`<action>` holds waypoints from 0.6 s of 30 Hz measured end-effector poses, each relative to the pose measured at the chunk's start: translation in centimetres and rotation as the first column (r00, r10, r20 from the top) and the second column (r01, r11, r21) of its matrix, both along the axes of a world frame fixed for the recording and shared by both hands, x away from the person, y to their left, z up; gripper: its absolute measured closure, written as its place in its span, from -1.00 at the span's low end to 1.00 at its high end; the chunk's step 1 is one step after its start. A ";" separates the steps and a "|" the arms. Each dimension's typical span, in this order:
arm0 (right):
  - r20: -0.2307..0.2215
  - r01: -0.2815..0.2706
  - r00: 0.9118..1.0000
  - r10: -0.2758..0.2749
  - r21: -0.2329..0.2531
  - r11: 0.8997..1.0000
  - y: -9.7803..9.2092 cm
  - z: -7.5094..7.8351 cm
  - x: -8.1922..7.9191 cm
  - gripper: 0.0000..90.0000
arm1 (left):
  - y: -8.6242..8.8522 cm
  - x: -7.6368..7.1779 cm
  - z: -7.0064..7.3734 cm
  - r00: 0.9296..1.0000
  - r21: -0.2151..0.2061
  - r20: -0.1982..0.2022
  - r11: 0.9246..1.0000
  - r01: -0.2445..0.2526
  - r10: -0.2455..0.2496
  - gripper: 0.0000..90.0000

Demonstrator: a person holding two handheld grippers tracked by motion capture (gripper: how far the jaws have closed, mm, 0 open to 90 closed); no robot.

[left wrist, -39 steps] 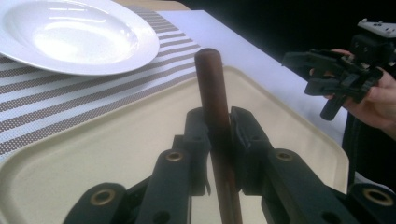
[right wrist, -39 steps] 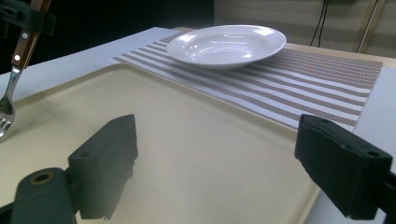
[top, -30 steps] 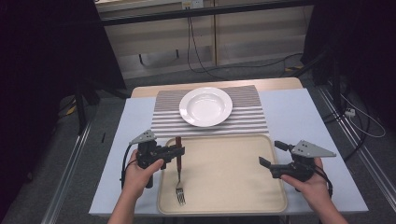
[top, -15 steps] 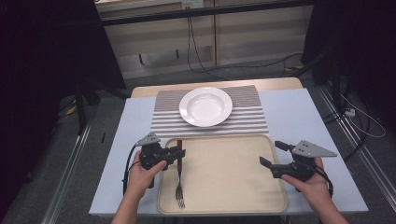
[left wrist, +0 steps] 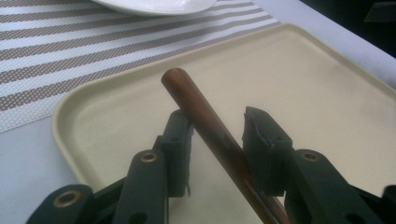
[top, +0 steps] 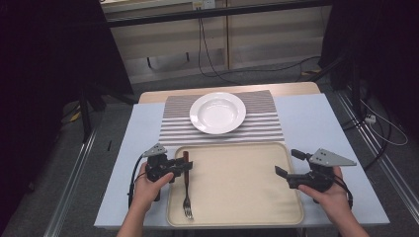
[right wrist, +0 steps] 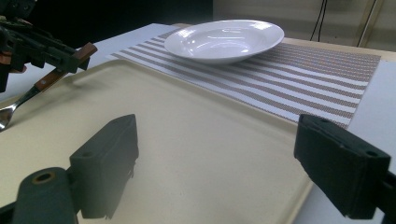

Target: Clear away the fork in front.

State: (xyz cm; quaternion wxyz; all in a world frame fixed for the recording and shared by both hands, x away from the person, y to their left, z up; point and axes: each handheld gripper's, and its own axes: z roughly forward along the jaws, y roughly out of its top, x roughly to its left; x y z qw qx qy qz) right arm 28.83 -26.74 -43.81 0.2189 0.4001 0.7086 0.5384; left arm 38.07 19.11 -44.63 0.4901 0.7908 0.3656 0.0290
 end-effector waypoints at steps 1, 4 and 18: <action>0.001 -0.001 1.000 0.001 0.001 1.000 0.0 0.0 0.0 -0.70 | 0.1 0.0 -0.1 1.000 0.002 -0.003 1.000 -0.002 0.002 0.36; 0.006 0.005 1.000 -0.005 0.002 1.000 -0.2 0.1 -0.1 -0.70 | 0.2 0.0 -0.4 1.000 0.002 -0.008 1.000 -0.012 0.012 0.34; 0.009 0.003 1.000 -0.003 -0.014 1.000 -0.2 0.4 -0.4 -0.70 | 2.0 -1.3 0.5 0.996 0.035 0.042 0.996 -0.077 0.076 0.00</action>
